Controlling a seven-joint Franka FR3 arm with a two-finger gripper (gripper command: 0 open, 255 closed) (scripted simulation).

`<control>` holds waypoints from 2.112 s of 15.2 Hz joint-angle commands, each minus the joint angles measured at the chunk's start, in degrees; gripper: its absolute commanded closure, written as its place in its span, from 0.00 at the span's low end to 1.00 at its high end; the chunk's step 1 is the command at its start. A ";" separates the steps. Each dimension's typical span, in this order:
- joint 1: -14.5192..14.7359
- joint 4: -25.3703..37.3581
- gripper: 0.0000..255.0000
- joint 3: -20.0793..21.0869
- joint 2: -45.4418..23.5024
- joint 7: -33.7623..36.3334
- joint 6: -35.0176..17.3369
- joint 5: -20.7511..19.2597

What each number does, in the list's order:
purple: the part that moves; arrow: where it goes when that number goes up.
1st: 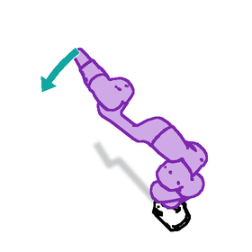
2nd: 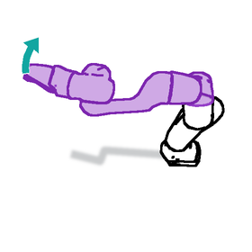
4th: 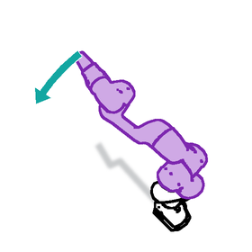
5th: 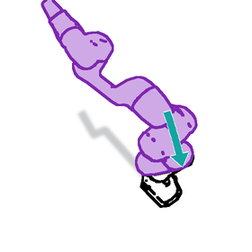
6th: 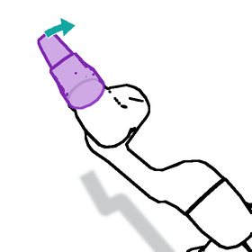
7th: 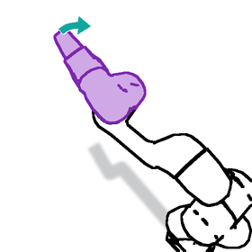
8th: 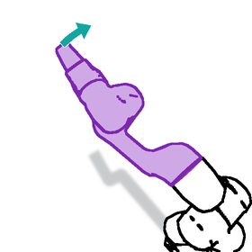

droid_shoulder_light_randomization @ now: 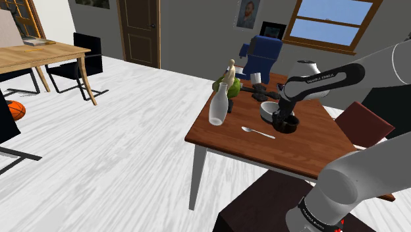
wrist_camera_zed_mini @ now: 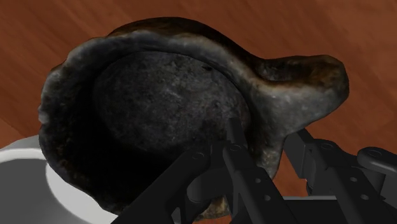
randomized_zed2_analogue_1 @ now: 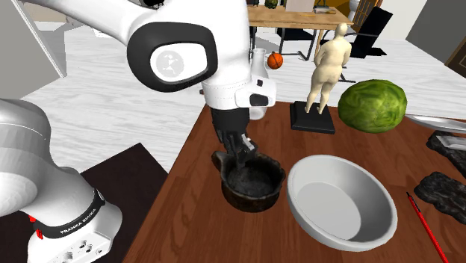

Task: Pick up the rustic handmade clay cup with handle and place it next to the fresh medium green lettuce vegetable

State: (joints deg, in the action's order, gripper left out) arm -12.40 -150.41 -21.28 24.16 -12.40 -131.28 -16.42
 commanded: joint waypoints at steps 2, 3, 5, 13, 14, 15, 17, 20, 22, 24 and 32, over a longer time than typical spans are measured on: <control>0.00 1.53 1.00 0.37 1.40 -0.26 2.87 0.22; 0.01 2.00 1.00 0.52 1.84 -0.30 3.78 0.30; 0.04 2.98 1.00 0.81 2.66 -0.40 5.57 0.46; 0.23 7.36 1.00 1.92 5.21 -0.82 12.48 1.19; 0.25 7.96 1.00 2.05 5.45 -0.88 13.31 1.29; 0.28 8.57 1.00 2.18 5.67 -0.94 14.14 1.39; 0.35 9.82 1.00 2.43 6.07 -1.06 15.78 1.58; 0.45 11.77 1.00 2.80 6.55 -1.25 18.20 1.87; 0.53 13.12 1.00 3.03 6.79 -1.38 19.79 2.07; 0.60 14.51 1.00 3.25 6.97 -1.51 21.37 2.26; 0.92 20.48 1.00 4.06 7.14 -2.08 27.49 3.01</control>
State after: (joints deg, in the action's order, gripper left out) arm -11.46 -130.54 -17.27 31.11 -14.35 -104.55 -13.43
